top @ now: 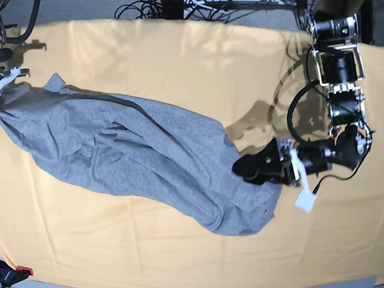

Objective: Layout the t-shirt on the table in an organized manner, then fold the t-shirt properly
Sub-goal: 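Pull the grasped fabric with the left gripper away from the right gripper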

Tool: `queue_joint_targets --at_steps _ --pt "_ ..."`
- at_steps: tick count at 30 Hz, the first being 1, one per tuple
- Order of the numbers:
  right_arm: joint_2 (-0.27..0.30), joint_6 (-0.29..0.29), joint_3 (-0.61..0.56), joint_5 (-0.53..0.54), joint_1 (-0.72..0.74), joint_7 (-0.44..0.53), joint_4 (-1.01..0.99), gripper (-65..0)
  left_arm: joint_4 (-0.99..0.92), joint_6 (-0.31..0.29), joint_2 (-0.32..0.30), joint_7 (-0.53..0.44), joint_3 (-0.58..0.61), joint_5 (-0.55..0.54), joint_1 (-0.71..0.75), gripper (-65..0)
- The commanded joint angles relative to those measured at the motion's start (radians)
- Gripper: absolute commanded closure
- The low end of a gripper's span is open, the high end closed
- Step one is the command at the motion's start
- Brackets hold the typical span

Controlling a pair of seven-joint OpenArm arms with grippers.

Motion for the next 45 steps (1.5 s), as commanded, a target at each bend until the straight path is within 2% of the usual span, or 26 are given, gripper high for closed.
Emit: queue_joint_targets --at_steps 1,5,8,12,17,24,33,36,39,43,45 --pt "0.016 -0.003 0.007 0.000 0.003 0.019 0.015 0.0 0.047 0.000 -0.011 -0.016 -0.006 -0.028 -0.008 -49.2" --pt "0.016 -0.003 0.007 -0.001 0.003 0.019 0.015 0.0 0.183 -0.010 -0.028 -0.016 -0.021 -0.028 0.093 -49.2" --pt "0.016 -0.003 0.007 -0.001 0.002 0.019 0.015 0.0 0.253 -0.026 -0.029 -0.016 -0.055 0.021 0.159 -49.2" --pt "0.016 -0.003 0.007 0.000 0.003 0.020 0.015 0.0 0.264 -0.026 -0.018 -0.016 -0.118 0.134 0.212 -49.2" --pt "0.016 -0.003 0.007 0.000 0.003 0.019 0.015 0.0 0.264 0.001 0.034 -0.016 -0.187 0.315 0.234 -49.2" --pt "0.016 -0.004 0.007 0.000 0.003 0.019 0.015 0.0 0.259 0.000 0.119 -0.044 -0.171 0.399 0.231 -49.2" --pt "0.016 -0.003 0.007 0.000 0.002 0.019 0.015 0.0 0.207 0.001 0.185 -0.184 -0.064 0.592 0.232 -49.2" --pt "0.016 -0.004 0.007 0.000 0.002 0.019 0.015 0.0 0.206 0.004 0.185 -0.240 -0.027 0.589 0.232 -49.2" --pt "0.016 -0.004 0.007 0.000 0.002 0.019 0.015 0.0 0.206 0.002 0.185 -0.238 0.006 0.523 0.231 -49.2" --pt "0.016 -0.003 0.007 0.000 0.002 0.019 0.015 0.0 0.207 -0.115 0.183 -0.192 0.020 0.425 0.226 -49.2" --pt "0.016 -0.003 0.007 0.000 0.002 0.019 0.015 0.0 0.209 -0.122 0.175 -0.193 0.019 0.391 0.220 -49.1"
